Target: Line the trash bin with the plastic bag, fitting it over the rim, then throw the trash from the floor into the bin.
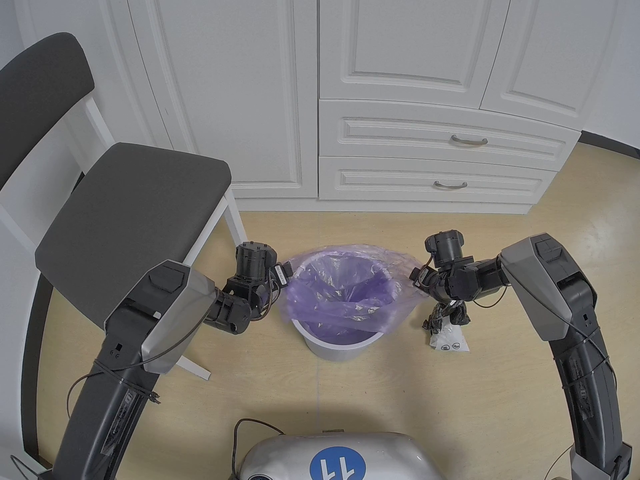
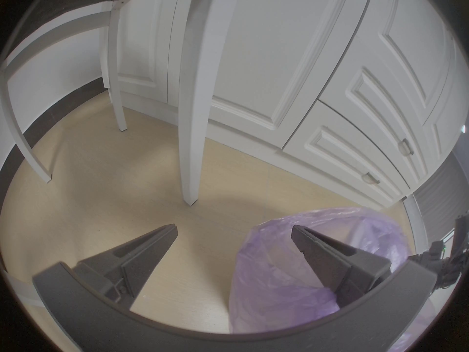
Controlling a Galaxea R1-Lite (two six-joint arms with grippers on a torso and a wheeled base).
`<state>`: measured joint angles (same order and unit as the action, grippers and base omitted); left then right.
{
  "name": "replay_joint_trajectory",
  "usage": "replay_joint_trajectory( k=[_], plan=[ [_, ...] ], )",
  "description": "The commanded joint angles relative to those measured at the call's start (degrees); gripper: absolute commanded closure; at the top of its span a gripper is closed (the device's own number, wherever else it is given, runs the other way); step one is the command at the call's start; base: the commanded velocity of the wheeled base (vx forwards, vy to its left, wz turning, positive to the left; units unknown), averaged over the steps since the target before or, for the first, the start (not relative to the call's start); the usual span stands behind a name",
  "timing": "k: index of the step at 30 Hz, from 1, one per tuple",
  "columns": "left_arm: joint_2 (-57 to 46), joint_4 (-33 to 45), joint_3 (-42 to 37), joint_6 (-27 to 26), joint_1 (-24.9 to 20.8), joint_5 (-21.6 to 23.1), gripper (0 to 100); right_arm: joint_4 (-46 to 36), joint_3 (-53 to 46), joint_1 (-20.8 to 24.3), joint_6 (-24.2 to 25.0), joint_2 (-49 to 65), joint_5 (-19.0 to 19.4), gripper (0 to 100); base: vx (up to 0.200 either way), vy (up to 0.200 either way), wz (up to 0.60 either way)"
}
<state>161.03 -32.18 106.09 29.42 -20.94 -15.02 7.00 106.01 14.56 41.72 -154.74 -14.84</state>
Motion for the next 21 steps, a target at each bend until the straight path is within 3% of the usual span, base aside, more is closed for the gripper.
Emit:
replay_joint_trajectory(
  k=[1,9,11,16,21],
  plan=[
    [-7.4,-3.2,-8.3,-0.1,-0.1,1.6,0,-0.8,-4.3,0.6,-0.8,5.8,0.0,0,0.000,0.000,0.00],
    [-13.8,-5.9,-18.0,-2.7,-0.9,1.3,0,2.9,-16.9,3.3,-6.2,14.9,-0.6,0,0.000,0.000,0.00],
    [-15.7,-9.0,-22.7,-2.9,-1.4,1.6,0,9.4,-23.2,4.5,-9.8,17.7,-0.4,0,0.000,0.000,0.00],
    [-16.5,-10.9,-25.0,-4.1,-2.6,1.7,0,18.3,-32.4,7.9,-15.8,19.4,-0.4,0,0.000,0.000,0.00],
    [-18.1,-10.9,-27.3,-4.5,-3.6,1.7,0,19.2,-37.7,10.8,-19.6,19.4,-0.4,0,0.000,0.000,0.00]
  ],
)
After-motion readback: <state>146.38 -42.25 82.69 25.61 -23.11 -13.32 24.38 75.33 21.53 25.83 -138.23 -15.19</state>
